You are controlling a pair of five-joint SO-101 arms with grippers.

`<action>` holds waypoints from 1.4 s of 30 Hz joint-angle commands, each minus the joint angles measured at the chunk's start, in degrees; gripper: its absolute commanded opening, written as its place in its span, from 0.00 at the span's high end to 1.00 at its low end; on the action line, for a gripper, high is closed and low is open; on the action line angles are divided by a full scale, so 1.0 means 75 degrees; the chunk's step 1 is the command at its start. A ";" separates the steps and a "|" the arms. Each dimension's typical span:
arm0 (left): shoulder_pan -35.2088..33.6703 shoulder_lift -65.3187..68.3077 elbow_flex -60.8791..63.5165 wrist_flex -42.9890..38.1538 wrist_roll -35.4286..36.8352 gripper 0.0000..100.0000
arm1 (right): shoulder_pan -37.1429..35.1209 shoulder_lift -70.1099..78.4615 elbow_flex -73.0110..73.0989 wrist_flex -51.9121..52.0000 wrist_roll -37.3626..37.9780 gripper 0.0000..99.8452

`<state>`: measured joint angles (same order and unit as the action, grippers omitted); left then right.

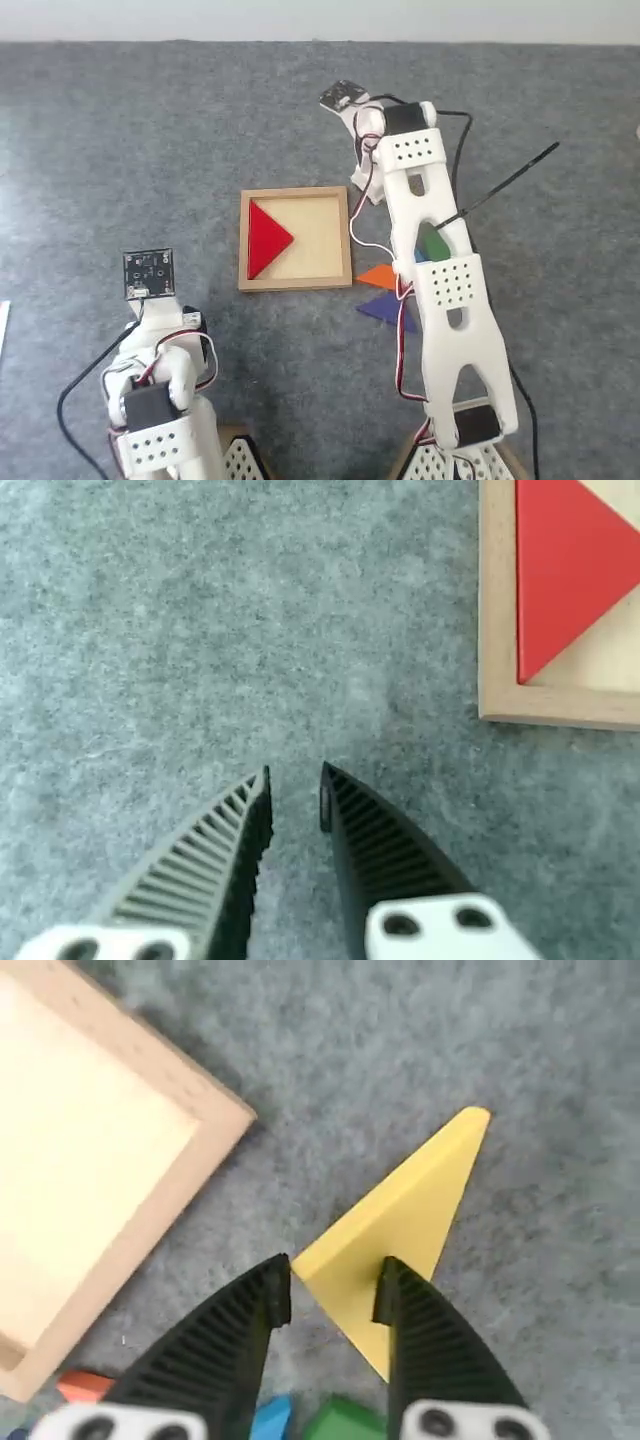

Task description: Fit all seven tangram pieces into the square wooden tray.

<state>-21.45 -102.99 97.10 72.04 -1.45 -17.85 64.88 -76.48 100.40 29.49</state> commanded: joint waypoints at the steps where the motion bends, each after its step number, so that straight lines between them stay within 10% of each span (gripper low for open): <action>1: -0.0059 -0.0141 -0.0088 0.0023 -0.0012 0.92 | -0.0158 -0.1084 0.0188 0.0322 0.0082 0.87; 9: -0.0059 -0.0141 -0.0088 0.0023 -0.0012 0.92 | 0.0088 -0.1084 0.1055 -0.0158 0.0785 0.86; 19: -0.0059 -0.0141 -0.0088 0.0023 -0.0012 0.92 | -0.0662 -0.0205 0.0059 0.0170 -0.0328 0.44; 29: -0.0059 -0.0141 -0.0088 0.0023 -0.0012 0.92 | -0.0111 0.0592 0.0035 -0.0510 -0.1407 0.58; 42: -0.0059 -0.0141 -0.0088 0.0023 -0.0012 0.92 | 0.0041 0.0967 0.0234 -0.1037 -0.0270 0.66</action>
<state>-21.45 -102.99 97.10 72.04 -1.45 -19.60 71.65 -74.37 95.21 24.04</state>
